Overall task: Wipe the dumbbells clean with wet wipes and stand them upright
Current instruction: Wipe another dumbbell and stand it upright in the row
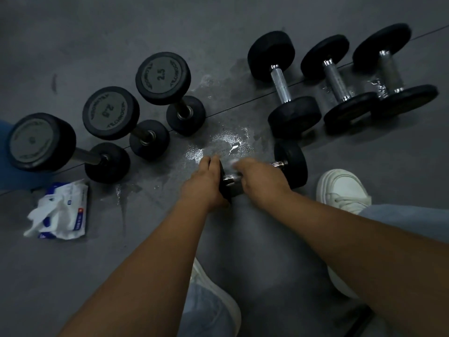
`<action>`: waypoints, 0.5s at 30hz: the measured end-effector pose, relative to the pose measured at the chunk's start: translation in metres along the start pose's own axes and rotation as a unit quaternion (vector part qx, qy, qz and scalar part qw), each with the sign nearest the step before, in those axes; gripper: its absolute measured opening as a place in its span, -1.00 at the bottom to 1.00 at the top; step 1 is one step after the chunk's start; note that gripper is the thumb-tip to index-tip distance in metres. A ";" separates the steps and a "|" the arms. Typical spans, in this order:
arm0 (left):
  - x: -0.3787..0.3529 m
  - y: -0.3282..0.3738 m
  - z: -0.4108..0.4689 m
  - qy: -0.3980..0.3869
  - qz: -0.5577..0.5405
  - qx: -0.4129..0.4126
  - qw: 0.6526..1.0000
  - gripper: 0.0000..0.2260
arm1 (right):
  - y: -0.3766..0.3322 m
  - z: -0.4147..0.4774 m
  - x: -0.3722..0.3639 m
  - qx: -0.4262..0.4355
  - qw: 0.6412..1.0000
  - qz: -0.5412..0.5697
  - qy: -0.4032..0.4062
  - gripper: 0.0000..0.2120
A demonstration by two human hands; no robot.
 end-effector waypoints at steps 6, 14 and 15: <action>0.000 0.001 -0.001 0.006 -0.007 -0.008 1.000 0.15 | -0.017 -0.009 -0.013 0.052 0.998 -0.006 -0.039 -0.66; 0.001 0.001 -0.002 0.010 -0.005 -0.009 1.000 0.18 | -0.003 -0.009 -0.014 0.012 0.998 -0.018 -0.065 -0.51; 0.001 0.001 -0.002 0.008 -0.004 -0.007 1.000 0.19 | 0.004 -0.006 -0.013 -0.007 0.997 -0.039 -0.061 -0.54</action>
Point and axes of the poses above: each hand's wrist, its own z-axis towards the middle knuckle, its own x-axis out of the back of the hand, y = z × x, the point moved 10 cm from there along z, towards the middle knuckle, and after that the axes turned 8 degrees about z, right-handed, at the moved point
